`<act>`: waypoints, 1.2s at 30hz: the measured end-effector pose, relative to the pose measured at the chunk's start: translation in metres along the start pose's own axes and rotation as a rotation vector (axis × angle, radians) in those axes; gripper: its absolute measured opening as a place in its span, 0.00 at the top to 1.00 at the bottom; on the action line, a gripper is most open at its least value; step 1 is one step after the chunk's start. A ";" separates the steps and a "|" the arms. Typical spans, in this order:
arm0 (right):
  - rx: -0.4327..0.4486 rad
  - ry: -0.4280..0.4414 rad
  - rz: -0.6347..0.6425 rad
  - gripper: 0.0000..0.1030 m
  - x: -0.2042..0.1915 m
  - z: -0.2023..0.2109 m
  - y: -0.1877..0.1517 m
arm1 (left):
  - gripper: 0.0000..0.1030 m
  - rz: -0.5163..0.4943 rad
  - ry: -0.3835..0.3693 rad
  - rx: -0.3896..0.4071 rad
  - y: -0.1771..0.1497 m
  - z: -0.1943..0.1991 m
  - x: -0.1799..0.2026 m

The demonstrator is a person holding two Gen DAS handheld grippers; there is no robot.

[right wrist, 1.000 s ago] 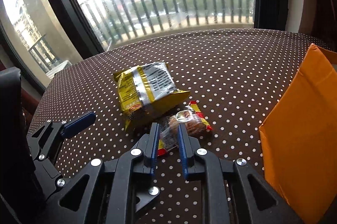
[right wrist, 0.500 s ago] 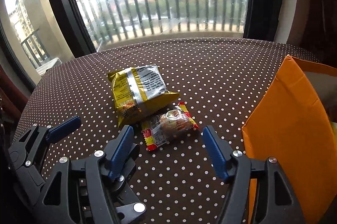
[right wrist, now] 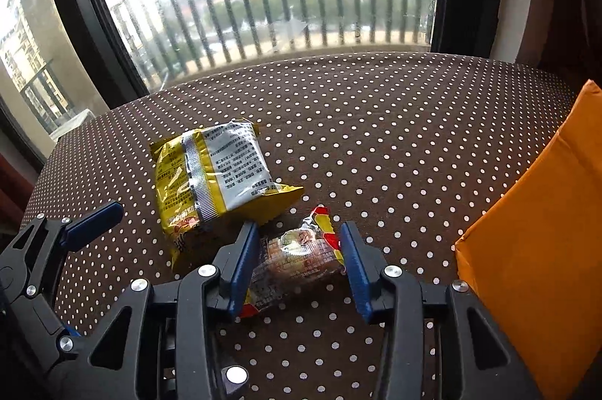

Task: Organize snacks
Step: 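Lift the candy pack with right gripper while left lifts the chip bag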

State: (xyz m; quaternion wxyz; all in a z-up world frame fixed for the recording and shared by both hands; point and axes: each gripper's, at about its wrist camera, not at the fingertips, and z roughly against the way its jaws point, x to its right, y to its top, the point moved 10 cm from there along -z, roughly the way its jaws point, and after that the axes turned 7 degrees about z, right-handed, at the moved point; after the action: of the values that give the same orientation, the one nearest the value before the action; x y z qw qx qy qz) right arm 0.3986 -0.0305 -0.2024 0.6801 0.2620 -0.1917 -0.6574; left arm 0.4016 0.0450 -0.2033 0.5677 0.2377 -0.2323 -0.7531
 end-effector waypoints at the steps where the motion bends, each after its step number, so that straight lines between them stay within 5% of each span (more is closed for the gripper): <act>1: 0.006 -0.007 -0.009 0.58 0.003 0.001 0.000 | 0.11 0.002 -0.001 0.001 0.004 0.000 0.004; 6: 0.049 -0.058 -0.066 0.60 0.023 0.012 0.008 | 0.03 0.015 -0.006 0.033 0.032 -0.010 0.005; 11: 0.078 -0.089 -0.083 0.60 0.028 0.017 0.018 | 0.01 -0.082 0.017 0.073 0.054 -0.024 0.023; 18: 0.066 -0.095 -0.096 0.61 0.031 0.006 0.014 | 0.07 -0.069 -0.021 0.040 0.060 -0.049 0.033; 27: 0.054 -0.072 -0.103 0.61 0.029 0.003 0.012 | 0.20 -0.072 -0.048 0.042 0.046 -0.041 0.028; 36: 0.043 -0.033 -0.063 0.61 0.014 0.012 0.001 | 0.21 -0.032 -0.034 0.039 0.019 -0.012 0.013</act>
State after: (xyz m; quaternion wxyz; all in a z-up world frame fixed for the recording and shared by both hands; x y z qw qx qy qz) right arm 0.3926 -0.0452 -0.1936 0.6499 0.2716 -0.2089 -0.6784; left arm 0.4203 0.0268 -0.2024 0.5468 0.2394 -0.2526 -0.7615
